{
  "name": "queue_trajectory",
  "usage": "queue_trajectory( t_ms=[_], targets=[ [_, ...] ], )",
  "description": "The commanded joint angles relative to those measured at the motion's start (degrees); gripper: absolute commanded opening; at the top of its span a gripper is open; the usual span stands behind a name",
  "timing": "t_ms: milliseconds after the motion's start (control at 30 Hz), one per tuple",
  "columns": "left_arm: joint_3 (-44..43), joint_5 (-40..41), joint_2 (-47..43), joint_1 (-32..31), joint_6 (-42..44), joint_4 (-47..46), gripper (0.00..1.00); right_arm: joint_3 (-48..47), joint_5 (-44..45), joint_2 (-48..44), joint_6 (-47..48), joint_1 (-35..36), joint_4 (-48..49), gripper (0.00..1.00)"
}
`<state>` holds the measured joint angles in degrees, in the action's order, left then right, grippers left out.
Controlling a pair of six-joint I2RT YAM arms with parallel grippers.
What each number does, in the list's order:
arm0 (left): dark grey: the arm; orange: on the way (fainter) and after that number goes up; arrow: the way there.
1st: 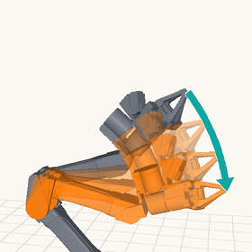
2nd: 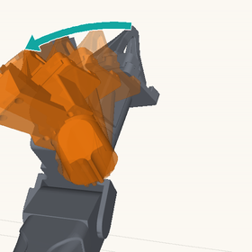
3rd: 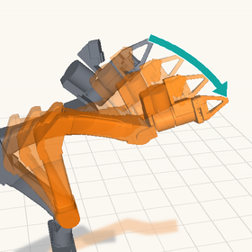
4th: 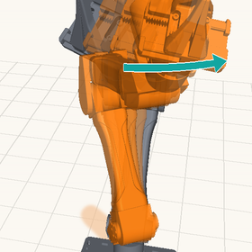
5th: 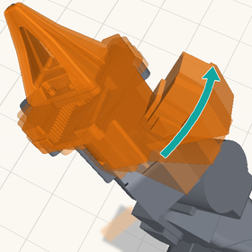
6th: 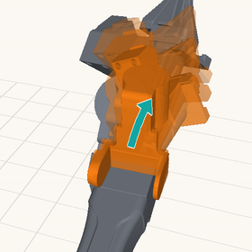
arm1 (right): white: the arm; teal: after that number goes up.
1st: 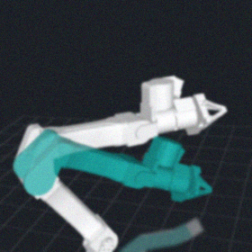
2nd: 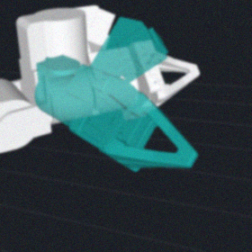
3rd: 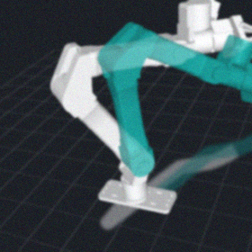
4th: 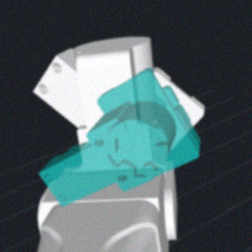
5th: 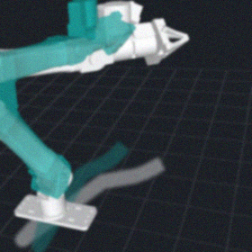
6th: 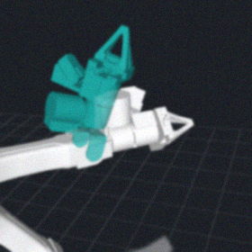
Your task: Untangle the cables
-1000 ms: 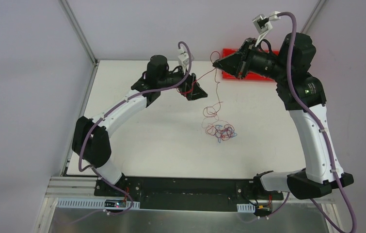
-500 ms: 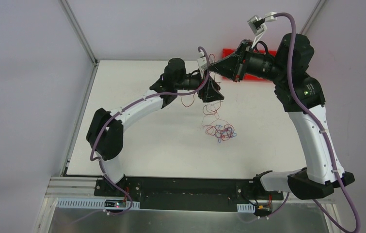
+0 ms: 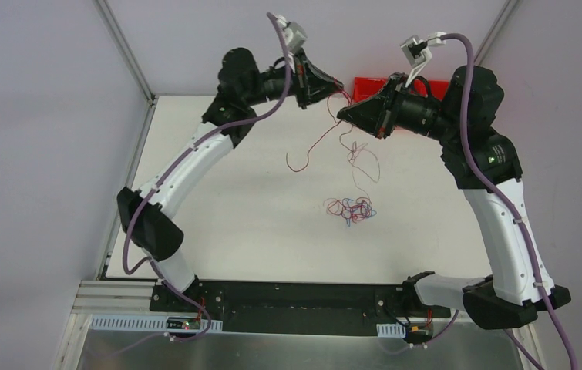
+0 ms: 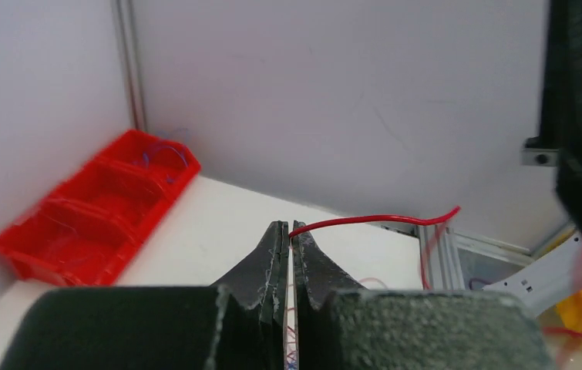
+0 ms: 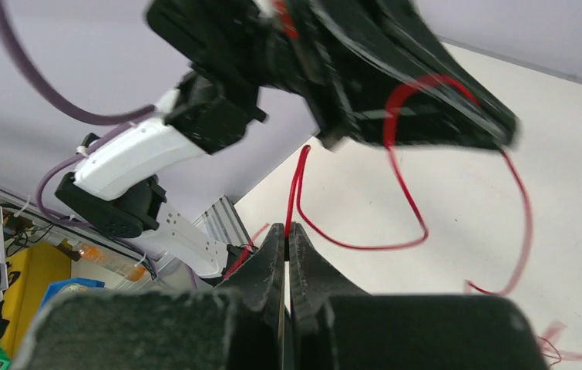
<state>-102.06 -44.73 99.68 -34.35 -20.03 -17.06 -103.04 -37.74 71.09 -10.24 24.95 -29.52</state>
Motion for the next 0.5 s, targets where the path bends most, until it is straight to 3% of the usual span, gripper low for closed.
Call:
queue_trajectory(
  t_ms=[0, 167, 267, 367, 433, 467],
  targets=[
    [0.1, 2.7, -6.5, 4.0, -0.3, 1.1, 0.00, -0.7, 1.0, -0.9, -0.7, -0.3, 3.7, 0.00],
    [-3.6, 3.1, -11.1, 7.4, -1.2, -3.2, 0.00, 5.4, 3.2, -2.9, 2.8, -0.5, 3.5, 0.00],
    [-14.7, 0.4, -7.7, 8.3, -3.4, 12.1, 0.00, 8.5, 1.5, -2.7, 2.5, -0.3, 5.4, 0.00],
    [-10.4, 0.2, -10.6, 8.6, 0.8, 20.2, 0.00, 9.5, 0.8, -1.0, 2.9, 0.0, 7.1, 0.00],
    [-4.3, 2.1, -14.6, 9.1, 1.9, 20.1, 0.00, 9.6, 0.4, 0.0, 4.2, -0.1, 6.2, 0.00],
    [0.6, 2.1, -16.1, 9.1, -1.6, 18.7, 0.00, 10.3, 0.4, 0.2, 4.9, -0.1, 6.3, 0.00]
  ],
)
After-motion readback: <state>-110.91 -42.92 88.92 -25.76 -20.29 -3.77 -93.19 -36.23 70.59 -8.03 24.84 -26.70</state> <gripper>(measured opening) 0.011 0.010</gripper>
